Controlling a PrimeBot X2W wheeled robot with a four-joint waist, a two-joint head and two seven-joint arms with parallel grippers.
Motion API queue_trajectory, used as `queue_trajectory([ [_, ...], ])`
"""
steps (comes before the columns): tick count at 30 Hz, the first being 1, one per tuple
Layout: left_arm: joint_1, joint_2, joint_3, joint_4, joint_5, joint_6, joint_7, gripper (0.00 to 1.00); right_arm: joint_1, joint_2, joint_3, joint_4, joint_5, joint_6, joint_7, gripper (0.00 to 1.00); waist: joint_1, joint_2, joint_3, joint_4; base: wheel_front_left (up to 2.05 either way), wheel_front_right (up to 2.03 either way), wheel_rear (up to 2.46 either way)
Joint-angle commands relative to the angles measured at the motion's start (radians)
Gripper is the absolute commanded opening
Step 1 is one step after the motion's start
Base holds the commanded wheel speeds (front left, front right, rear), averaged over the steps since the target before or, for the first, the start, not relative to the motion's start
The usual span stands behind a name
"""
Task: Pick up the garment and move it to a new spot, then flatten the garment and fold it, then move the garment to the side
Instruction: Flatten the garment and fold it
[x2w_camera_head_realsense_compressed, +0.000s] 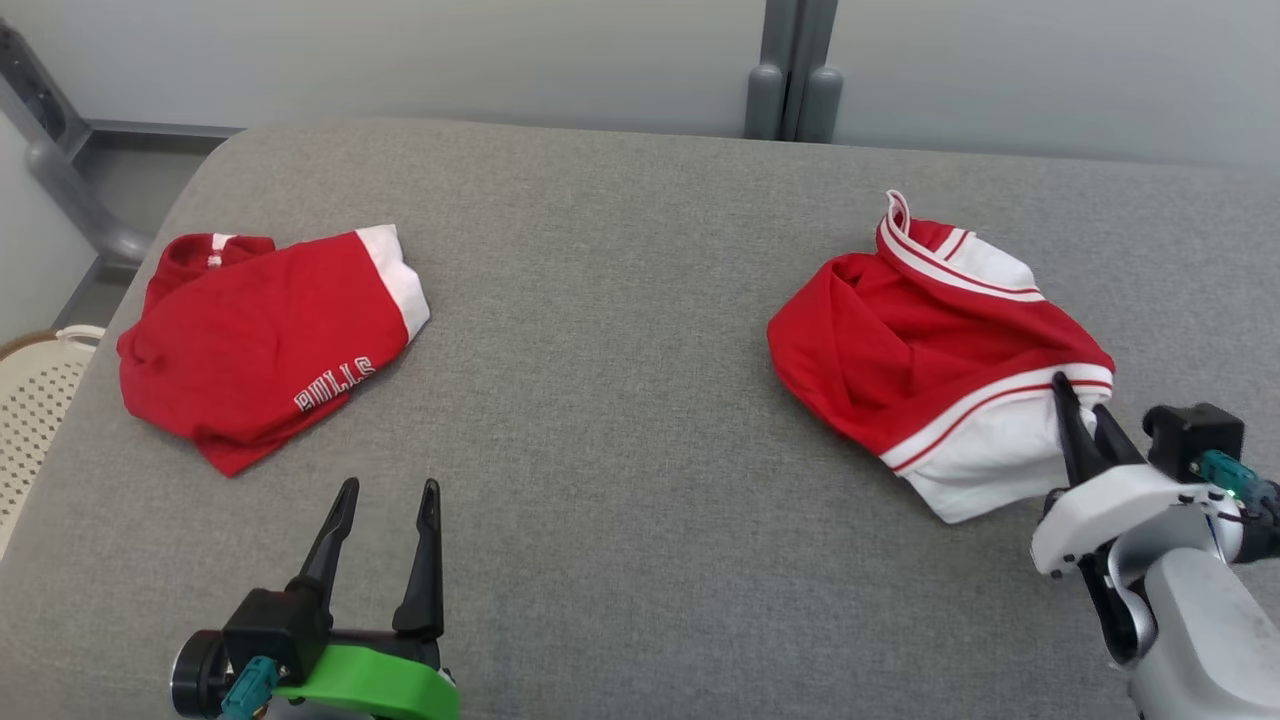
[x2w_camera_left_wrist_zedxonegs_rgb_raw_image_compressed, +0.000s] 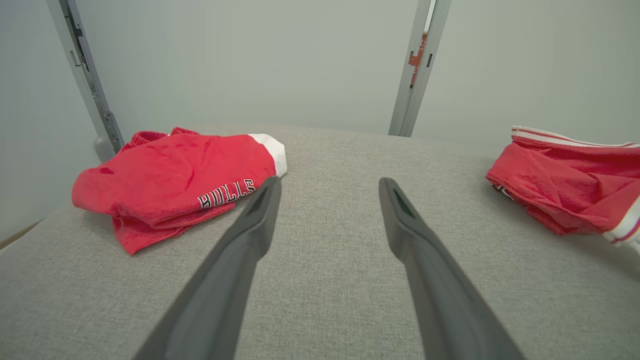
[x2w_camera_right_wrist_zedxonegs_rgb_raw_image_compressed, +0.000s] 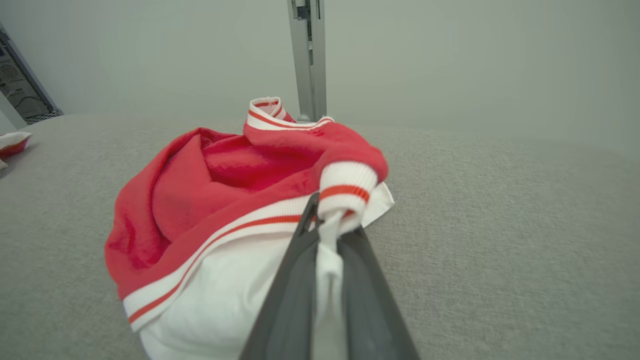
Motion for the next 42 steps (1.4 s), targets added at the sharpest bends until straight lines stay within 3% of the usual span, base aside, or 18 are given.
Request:
queue_trajectory([
  [1, 0.018, 0.001, 0.004, 0.003, 0.0, -0.003, -0.001, 1.0, 0.043, -0.008, -0.019, -0.027, 0.011, -0.001, -0.002, 0.0, 0.0, 0.0, -0.021, -0.029, 0.0, 0.0, 0.0],
  [13, 0.035, 0.001, -0.003, -0.002, -0.01, 0.0, -0.001, 1.0, 0.375, 0.026, -0.217, -0.156, 0.085, -0.001, 0.026, 0.0, 0.0, 0.0, -0.044, -0.061, 0.0, 0.0, 0.0],
  [19, 0.041, 0.001, -0.003, -0.01, -0.016, 0.011, -0.001, 1.0, 0.452, 0.062, -0.256, -0.214, 0.075, -0.001, 0.045, 0.01, 0.0, 0.0, -0.035, -0.073, 0.0, 0.0, 0.0],
  [21, 0.039, 0.001, -0.003, -0.01, -0.016, 0.009, -0.001, 1.0, 0.452, 0.062, -0.268, -0.239, 0.056, -0.001, 0.043, 1.0, 0.0, 0.0, -0.032, -0.074, 0.0, 0.0, 0.0],
  [30, 0.012, 0.001, -0.009, -0.017, -0.018, 0.017, -0.001, 1.0, 0.368, 0.046, -0.266, -0.407, -0.023, -0.001, 0.055, 1.0, 0.0, 0.0, -0.007, -0.053, 0.0, 0.0, 0.0],
  [36, -0.007, 0.001, -0.026, -0.017, -0.026, 0.023, -0.001, 1.0, 0.237, 0.009, -0.146, -0.454, -0.046, -0.001, 0.118, 1.0, 0.0, 0.0, 0.023, -0.021, 0.0, 0.0, 0.0],
  [42, -0.03, 0.001, -0.046, -0.016, -0.038, 0.029, -0.001, 1.0, 0.078, -0.032, -0.025, -0.413, -0.078, -0.001, 0.191, 1.0, 0.0, 0.0, 0.056, 0.019, 0.0, 0.0, 0.0],
])
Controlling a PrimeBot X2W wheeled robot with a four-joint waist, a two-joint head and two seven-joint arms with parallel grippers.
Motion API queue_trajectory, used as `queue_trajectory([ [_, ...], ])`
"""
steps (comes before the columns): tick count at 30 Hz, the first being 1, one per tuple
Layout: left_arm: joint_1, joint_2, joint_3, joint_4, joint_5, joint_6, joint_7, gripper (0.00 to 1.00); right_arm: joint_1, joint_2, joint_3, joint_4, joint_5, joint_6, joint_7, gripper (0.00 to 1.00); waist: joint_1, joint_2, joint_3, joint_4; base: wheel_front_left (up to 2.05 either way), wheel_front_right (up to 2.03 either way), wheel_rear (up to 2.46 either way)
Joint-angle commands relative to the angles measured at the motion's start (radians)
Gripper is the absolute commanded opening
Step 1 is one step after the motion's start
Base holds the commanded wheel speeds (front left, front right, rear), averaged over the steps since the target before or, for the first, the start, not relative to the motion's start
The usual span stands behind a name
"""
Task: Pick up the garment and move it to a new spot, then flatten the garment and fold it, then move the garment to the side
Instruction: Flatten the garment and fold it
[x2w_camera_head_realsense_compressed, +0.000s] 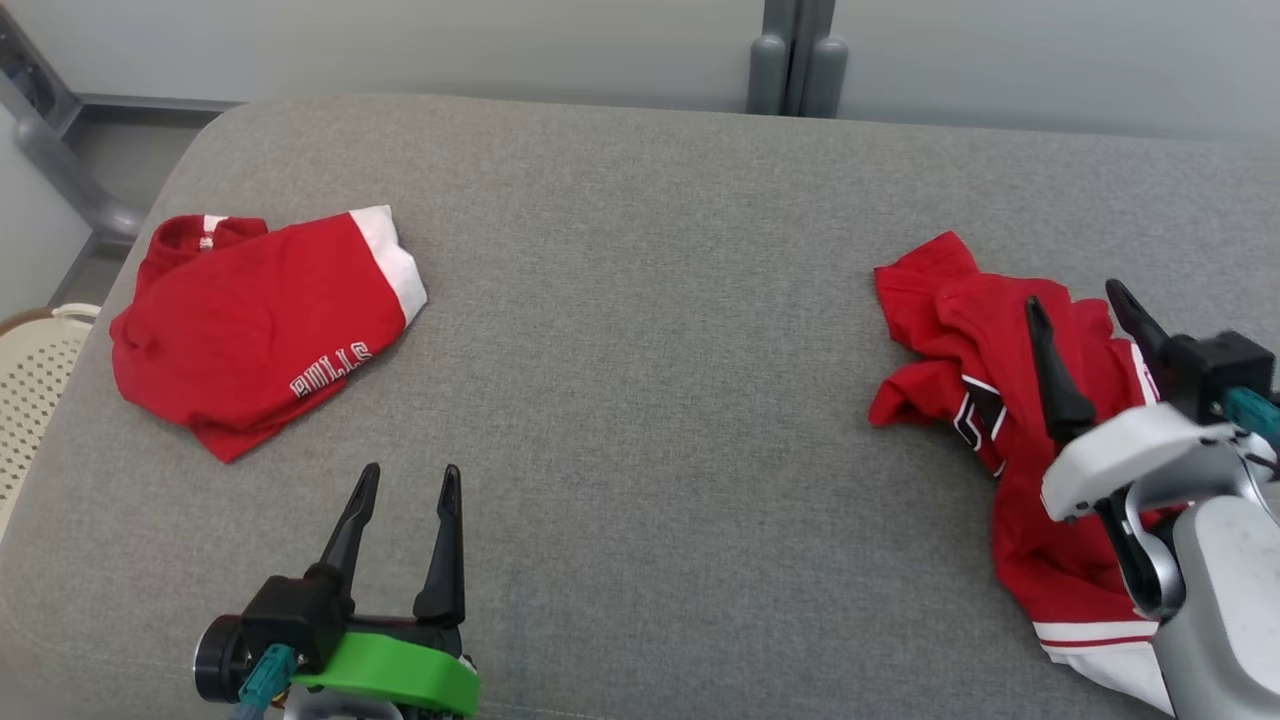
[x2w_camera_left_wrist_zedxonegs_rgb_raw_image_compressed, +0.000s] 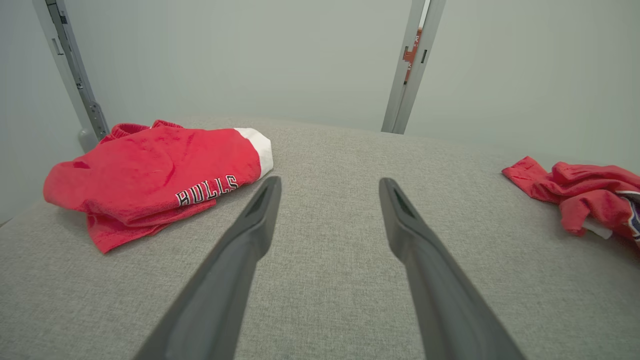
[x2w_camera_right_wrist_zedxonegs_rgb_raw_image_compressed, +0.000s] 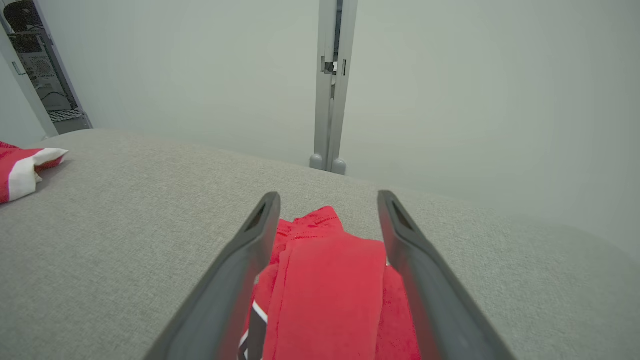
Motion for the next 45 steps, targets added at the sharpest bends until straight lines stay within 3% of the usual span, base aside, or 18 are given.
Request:
queue_trajectory([
  [1, -0.02, 0.001, -0.003, -0.001, -0.008, 0.003, 0.0, 1.0, -0.036, -0.015, 0.019, 0.026, -0.02, -0.001, 0.017, 1.0, 0.0, -0.0001, 0.025, 0.028, 0.0, 0.0, 0.0],
  [6, -0.038, 0.001, -0.023, 0.003, -0.021, 0.012, -0.001, 1.0, -0.143, -0.032, 0.073, 0.158, -0.054, -0.001, 0.072, 1.0, 0.0, -0.0001, 0.047, 0.061, 0.0, 0.0, 0.0],
  [13, -0.051, 0.001, -0.031, 0.006, -0.03, 0.018, 0.0, 1.0, -0.209, -0.032, 0.06, 0.376, -0.084, -0.001, 0.135, 1.0, 0.0, -0.0001, 0.059, 0.088, 0.0, 0.0, 0.0],
  [14, -0.05, 0.001, -0.029, 0.006, -0.03, 0.019, 0.0, 1.0, -0.214, -0.027, 0.055, 0.4, -0.086, -0.001, 0.141, 0.77, 0.0, -0.0001, 0.059, 0.088, 0.0, 0.0, 0.0],
  [16, -0.047, 0.001, -0.025, 0.004, -0.03, 0.02, 0.0, 1.0, -0.221, -0.014, 0.05, 0.427, -0.08, -0.001, 0.128, 0.0, 0.0, -0.0001, 0.059, 0.085, 0.0, 0.0, 0.0],
  [27, -0.058, 0.001, -0.035, 0.019, -0.016, 0.013, 0.0, 1.0, -0.273, 0.033, 0.13, 0.434, -0.058, -0.001, -0.059, 0.0, 0.0, -0.0001, 0.027, 0.057, 0.0, 0.0, 0.0],
  [36, -0.029, 0.001, -0.028, 0.027, -0.009, 0.005, 0.0, 1.0, -0.243, 0.127, 0.367, 0.358, 0.0, -0.001, -0.148, 0.0, 0.0, -0.0001, -0.007, 0.078, 0.0, 0.0, 0.0],
  [45, -0.024, 0.001, -0.043, 0.021, -0.013, 0.002, 0.0, 1.0, -0.176, 0.184, 0.576, 0.461, 0.07, -0.001, -0.17, 0.0, 0.0, -0.0001, 0.002, 0.128, 0.0, 0.0, 0.0],
])
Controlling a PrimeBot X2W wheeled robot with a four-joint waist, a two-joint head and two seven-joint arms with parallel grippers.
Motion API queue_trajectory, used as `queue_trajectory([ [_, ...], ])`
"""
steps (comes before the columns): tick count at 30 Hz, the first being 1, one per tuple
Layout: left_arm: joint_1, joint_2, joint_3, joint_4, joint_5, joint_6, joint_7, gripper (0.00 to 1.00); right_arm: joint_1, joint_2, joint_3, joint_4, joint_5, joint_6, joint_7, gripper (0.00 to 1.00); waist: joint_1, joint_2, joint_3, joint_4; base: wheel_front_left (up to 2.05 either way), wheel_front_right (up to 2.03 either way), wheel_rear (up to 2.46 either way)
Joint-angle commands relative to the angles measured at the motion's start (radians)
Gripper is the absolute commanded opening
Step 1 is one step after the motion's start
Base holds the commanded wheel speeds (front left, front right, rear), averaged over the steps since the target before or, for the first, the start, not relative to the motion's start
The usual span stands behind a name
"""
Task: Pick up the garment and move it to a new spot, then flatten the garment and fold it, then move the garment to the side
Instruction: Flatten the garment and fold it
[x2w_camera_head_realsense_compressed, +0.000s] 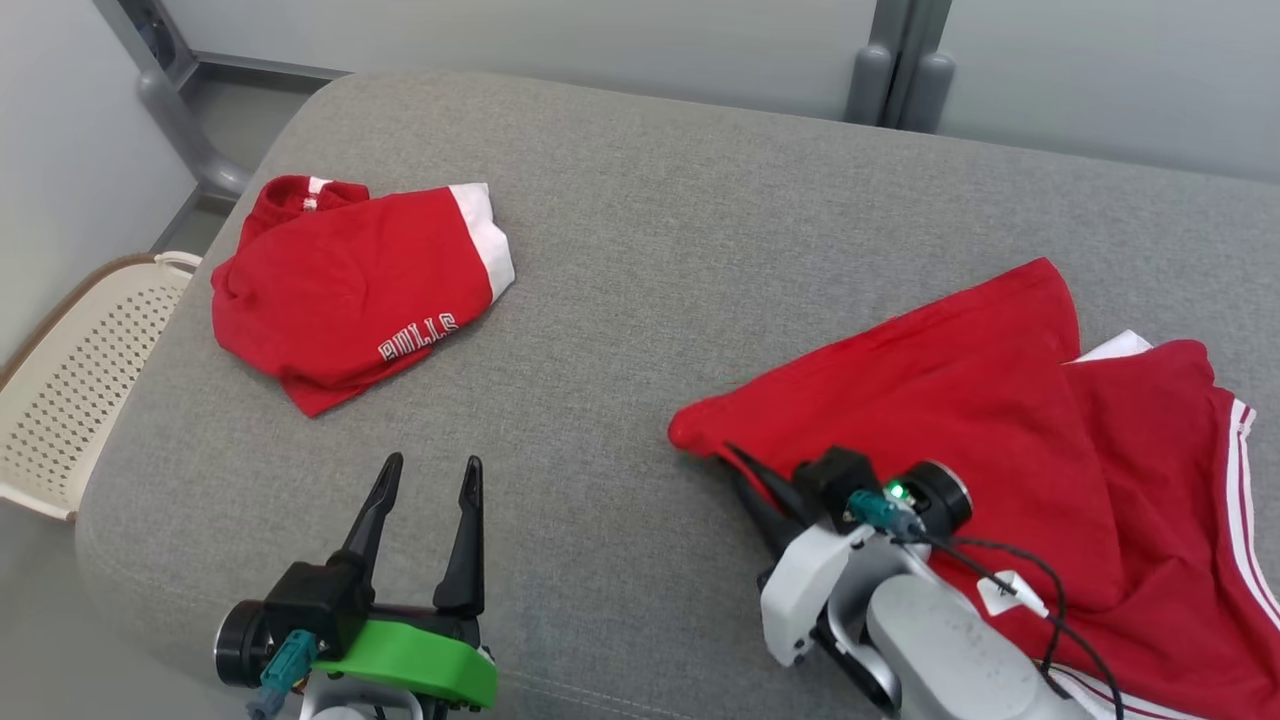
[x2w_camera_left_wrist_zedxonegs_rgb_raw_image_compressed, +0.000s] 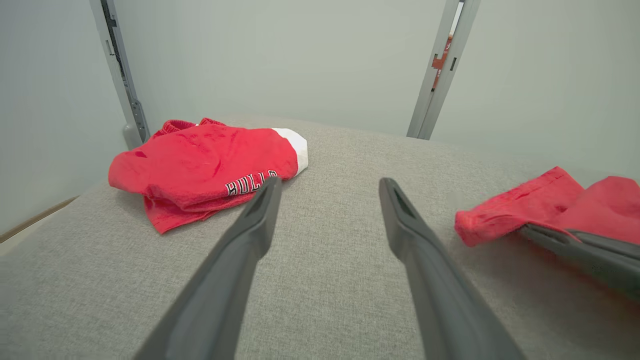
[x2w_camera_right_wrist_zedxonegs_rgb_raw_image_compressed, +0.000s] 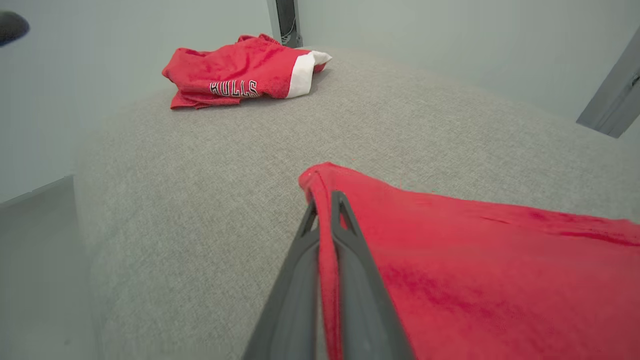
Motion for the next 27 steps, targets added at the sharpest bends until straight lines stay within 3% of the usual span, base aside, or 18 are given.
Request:
queue_trajectory([
  [1, 0.009, 0.001, -0.001, -0.003, -0.002, -0.001, -0.001, 1.0, 0.021, 0.003, 0.028, 0.019, 0.016, -0.001, -0.007, 0.0, 0.0, 0.0, 0.004, 0.008, 0.0, 0.0, 0.0],
  [2, 0.01, 0.001, -0.001, -0.002, -0.001, -0.001, -0.001, 1.0, 0.027, 0.004, 0.05, 0.035, 0.022, -0.001, -0.01, 0.27, 0.0, 0.0, 0.004, 0.009, 0.0, 0.0, 0.0],
  [3, 0.011, 0.001, -0.001, -0.001, -0.001, 0.0, -0.001, 1.0, 0.03, 0.004, 0.063, 0.044, 0.031, -0.001, -0.013, 0.81, 0.0, 0.0, 0.004, 0.009, 0.0, 0.0, 0.0],
  [4, 0.012, 0.001, 0.001, -0.001, 0.001, 0.002, -0.001, 1.0, 0.034, 0.005, 0.076, 0.053, 0.046, -0.001, -0.016, 1.0, 0.0, 0.0, 0.003, 0.006, 0.0, 0.0, 0.0],
  [11, 0.022, 0.001, 0.029, -0.003, 0.014, 0.004, -0.001, 1.0, 0.011, -0.007, 0.031, -0.012, 0.075, -0.001, -0.026, 1.0, 0.0, 0.0, -0.013, -0.047, 0.0, 0.0, 0.0],
  [20, 0.037, 0.001, 0.059, -0.012, 0.036, -0.001, -0.001, 1.0, 0.152, -0.119, -0.273, -0.229, 0.004, -0.001, -0.025, 1.0, 0.0, 0.0, -0.032, -0.133, 0.0, 0.0, 0.0],
  [27, 0.04, 0.001, 0.084, -0.013, 0.046, -0.009, -0.001, 1.0, 0.283, -0.127, -0.484, -0.339, -0.037, -0.001, -0.025, 1.0, 0.0, 0.0, -0.035, -0.188, 0.0, 0.0, 0.0],
])
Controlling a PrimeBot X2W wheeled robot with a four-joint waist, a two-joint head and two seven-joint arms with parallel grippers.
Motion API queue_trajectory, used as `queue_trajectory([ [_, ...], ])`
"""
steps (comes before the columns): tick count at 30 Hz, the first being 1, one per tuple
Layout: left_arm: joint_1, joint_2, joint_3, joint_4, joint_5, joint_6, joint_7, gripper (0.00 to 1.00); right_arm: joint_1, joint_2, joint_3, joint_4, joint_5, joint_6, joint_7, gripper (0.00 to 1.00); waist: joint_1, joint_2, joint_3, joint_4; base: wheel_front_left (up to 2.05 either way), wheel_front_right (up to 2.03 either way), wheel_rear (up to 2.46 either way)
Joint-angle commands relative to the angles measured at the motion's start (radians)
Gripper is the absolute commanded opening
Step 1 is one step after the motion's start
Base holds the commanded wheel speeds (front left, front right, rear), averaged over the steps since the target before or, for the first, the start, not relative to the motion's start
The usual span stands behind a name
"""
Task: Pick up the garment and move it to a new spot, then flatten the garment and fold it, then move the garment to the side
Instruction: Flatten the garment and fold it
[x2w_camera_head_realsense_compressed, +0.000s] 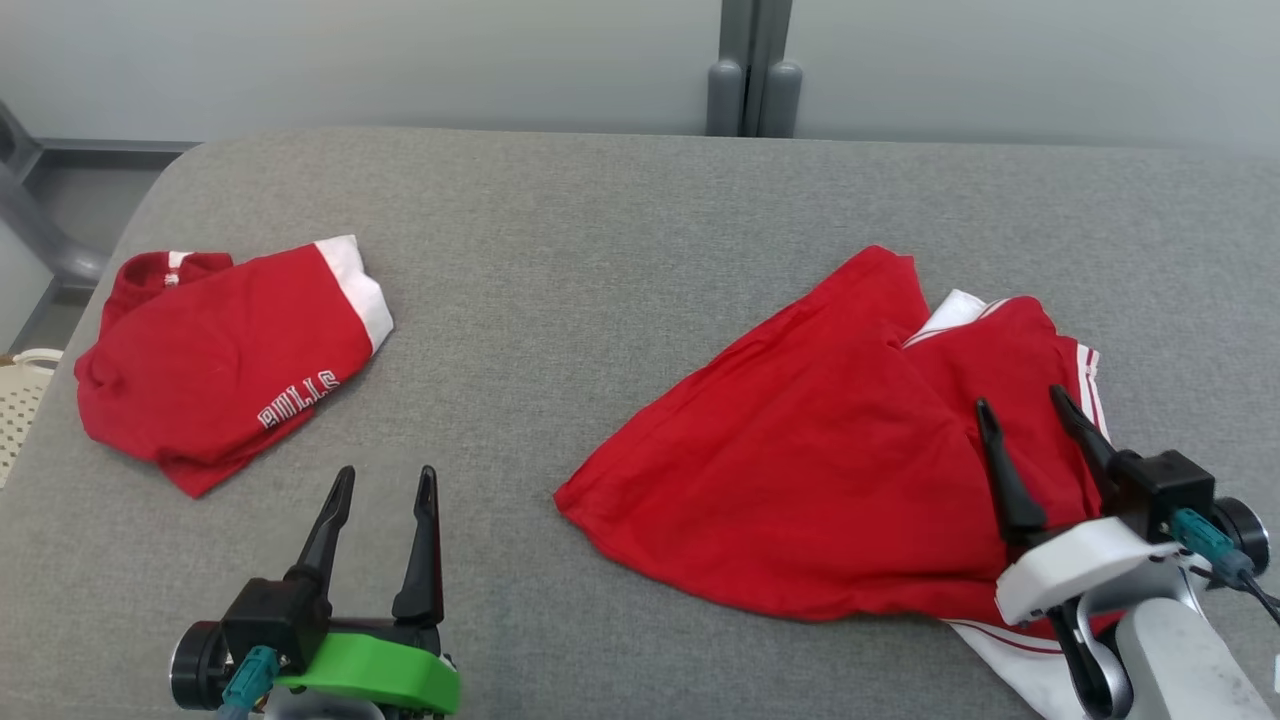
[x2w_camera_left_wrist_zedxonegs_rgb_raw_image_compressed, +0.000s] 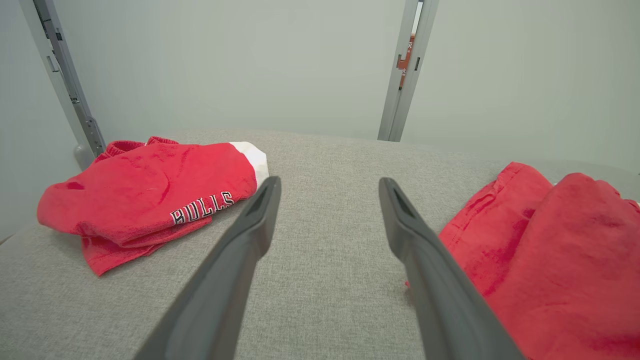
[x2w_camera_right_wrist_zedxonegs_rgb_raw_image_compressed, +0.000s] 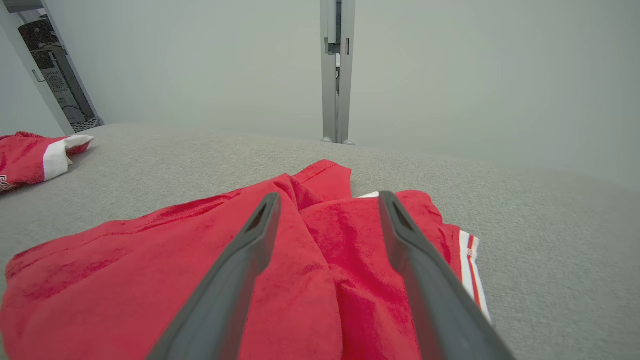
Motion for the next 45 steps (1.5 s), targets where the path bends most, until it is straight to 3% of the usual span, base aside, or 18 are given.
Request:
queue_trajectory([
  [1, 0.011, 0.002, 0.006, 0.0, 0.013, -0.006, 0.0, 1.0, 0.034, 0.011, -0.027, -0.02, -0.01, -0.001, -0.003, 1.0, 0.0, -0.0001, -0.005, -0.027, 0.0, 0.0, 0.0],
  [11, 0.017, 0.002, 0.014, -0.003, 0.015, -0.011, 0.0, 1.0, 0.193, 0.07, -0.152, -0.099, -0.037, -0.001, -0.003, 1.0, 0.0, -0.0001, -0.011, -0.066, 0.0, 0.0, 0.0],
  [19, -0.005, 0.002, 0.005, -0.001, 0.015, -0.015, 0.0, 1.0, 0.132, 0.041, -0.176, -0.076, -0.058, -0.001, 0.019, 1.0, 0.0, -0.0001, 0.003, -0.07, 0.0, 0.0, 0.0],
  [28, -0.012, 0.002, -0.01, 0.001, 0.007, -0.012, 0.0, 1.0, 0.058, -0.016, -0.237, 0.049, -0.092, -0.001, 0.098, 1.0, 0.0, -0.0001, 0.016, -0.046, 0.0, 0.0, 0.0],
  [40, -0.021, 0.002, -0.028, -0.002, 0.001, -0.003, 0.0, 1.0, 0.068, 0.003, -0.28, 0.236, -0.081, -0.001, 0.176, 1.0, 0.0, -0.0001, 0.036, -0.044, 0.0, 0.0, 0.0],
  [42, -0.023, 0.002, -0.03, 0.0, 0.002, -0.003, 0.0, 1.0, 0.053, 0.003, -0.269, 0.261, -0.072, -0.001, 0.186, 0.12, 0.0, -0.0001, 0.037, -0.041, 0.0, 0.0, 0.0],
  [43, -0.024, 0.002, -0.031, 0.002, 0.003, -0.003, 0.0, 1.0, 0.047, 0.002, -0.264, 0.268, -0.063, -0.001, 0.185, 0.0, 0.0, -0.0001, 0.037, -0.04, 0.0, 0.0, 0.0],
  [45, -0.027, 0.002, -0.032, 0.003, 0.004, -0.003, -0.001, 1.0, 0.03, -0.008, -0.255, 0.276, -0.051, -0.001, 0.168, 0.0, 0.0, -0.0001, 0.036, -0.035, 0.0, 0.0, 0.0],
])
